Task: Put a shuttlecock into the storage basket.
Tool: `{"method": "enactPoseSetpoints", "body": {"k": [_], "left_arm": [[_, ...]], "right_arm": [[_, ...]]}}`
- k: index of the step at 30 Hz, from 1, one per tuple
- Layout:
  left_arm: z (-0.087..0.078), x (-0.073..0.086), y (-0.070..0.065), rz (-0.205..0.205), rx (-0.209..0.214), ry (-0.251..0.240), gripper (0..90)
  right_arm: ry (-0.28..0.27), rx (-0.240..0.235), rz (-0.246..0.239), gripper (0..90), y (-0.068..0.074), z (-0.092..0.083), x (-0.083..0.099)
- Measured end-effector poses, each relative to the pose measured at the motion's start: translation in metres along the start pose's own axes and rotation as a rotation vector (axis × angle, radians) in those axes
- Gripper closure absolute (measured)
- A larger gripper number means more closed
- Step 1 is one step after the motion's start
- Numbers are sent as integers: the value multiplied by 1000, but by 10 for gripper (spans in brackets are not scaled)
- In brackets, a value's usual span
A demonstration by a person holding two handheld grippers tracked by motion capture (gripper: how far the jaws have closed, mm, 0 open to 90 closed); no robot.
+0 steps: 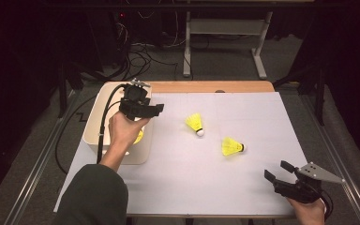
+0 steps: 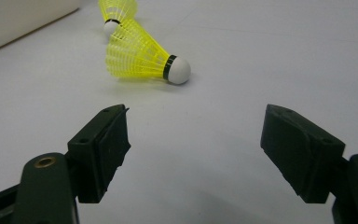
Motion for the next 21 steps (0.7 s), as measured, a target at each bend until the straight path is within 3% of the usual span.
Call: {"method": "enactPoseSetpoints", "body": {"k": [21], "left_arm": [[16,-5,-28,33,43,-7,419]], "right_arm": [[-2,-3,-1,240,0,0,0]]}}
Point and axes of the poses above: each handheld gripper's, and its own axes: z roughly forward along the jaws, x roughly out of its underside, y roughly to its left, the point moved 5 cm from there along z, roughly forward along the jaws, and after that the axes turned 9 degrees about z, right-handed, at the moved point
